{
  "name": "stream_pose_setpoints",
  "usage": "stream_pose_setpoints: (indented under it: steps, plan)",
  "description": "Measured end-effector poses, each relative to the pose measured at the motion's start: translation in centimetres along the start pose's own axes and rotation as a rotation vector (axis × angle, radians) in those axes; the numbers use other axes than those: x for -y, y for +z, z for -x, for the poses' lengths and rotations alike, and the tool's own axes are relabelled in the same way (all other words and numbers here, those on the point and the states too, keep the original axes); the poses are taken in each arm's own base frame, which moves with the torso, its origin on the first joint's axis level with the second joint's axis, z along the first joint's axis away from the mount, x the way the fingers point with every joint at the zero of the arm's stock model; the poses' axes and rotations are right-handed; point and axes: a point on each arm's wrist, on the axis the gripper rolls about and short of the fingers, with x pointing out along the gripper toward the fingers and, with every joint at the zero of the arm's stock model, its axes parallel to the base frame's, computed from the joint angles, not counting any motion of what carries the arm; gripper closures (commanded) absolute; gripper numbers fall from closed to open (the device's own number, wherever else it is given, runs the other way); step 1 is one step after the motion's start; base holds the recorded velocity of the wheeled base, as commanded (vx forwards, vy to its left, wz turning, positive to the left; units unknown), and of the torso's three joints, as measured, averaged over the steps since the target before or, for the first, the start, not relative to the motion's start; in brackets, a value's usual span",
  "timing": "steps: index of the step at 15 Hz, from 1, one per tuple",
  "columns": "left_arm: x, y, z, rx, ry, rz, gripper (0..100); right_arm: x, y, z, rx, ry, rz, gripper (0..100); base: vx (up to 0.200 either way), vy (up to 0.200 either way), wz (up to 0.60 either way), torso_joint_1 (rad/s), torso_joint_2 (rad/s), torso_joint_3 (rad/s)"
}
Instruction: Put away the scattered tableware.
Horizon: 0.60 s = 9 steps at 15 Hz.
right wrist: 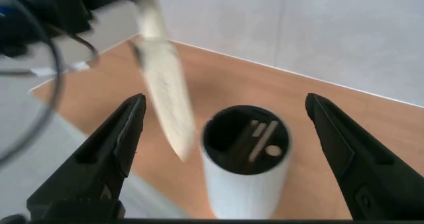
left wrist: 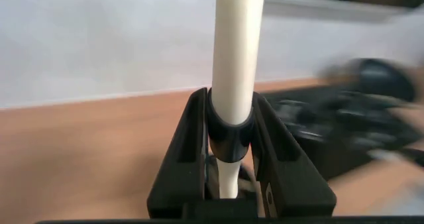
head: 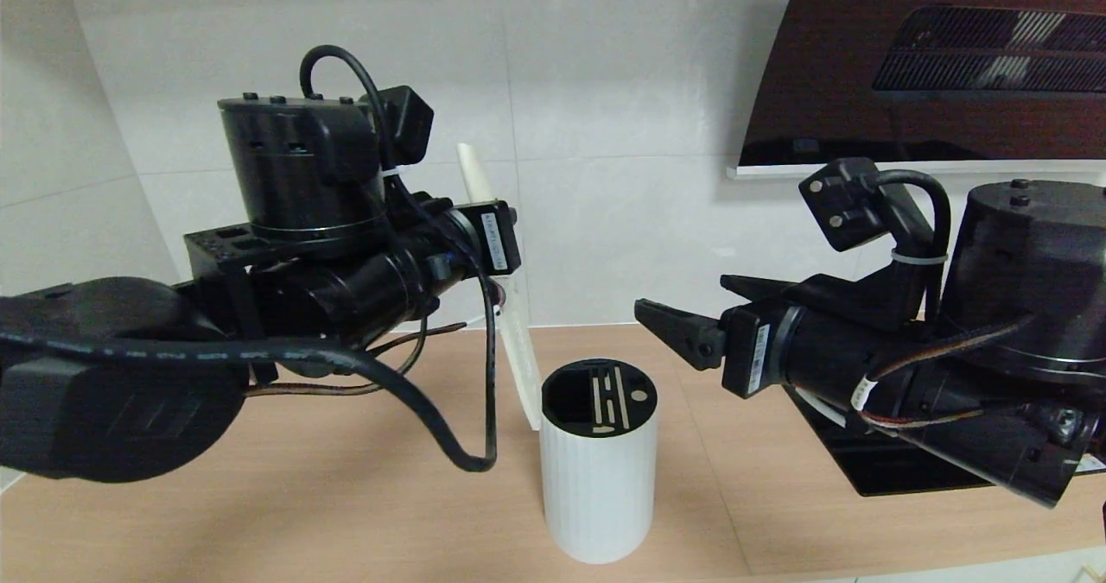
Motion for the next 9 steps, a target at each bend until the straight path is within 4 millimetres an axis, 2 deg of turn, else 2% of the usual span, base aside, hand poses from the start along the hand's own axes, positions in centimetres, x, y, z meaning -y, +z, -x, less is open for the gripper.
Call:
stream_pose_setpoints:
  steps: [2,4,9]
  plan:
    - [0.4,-0.4,-0.7,0.014,0.044,-0.014,100,0.3,-0.1,-0.1,-0.005,-0.013,0.003,0,0.000,0.000,0.00,0.000,0.00,0.000]
    - [1.5,-0.3,-1.4,0.110,0.075,0.021,100,0.5,-0.3,-0.3,-0.011,-0.018,0.004,0,0.000,0.000,0.00,0.000,0.00,0.000]
    - [3.1,-2.5,-3.5,0.164,0.148,0.012,100,0.6,-0.4,-0.4,-0.014,-0.024,0.004,0,0.000,0.000,0.00,0.000,0.00,0.000]
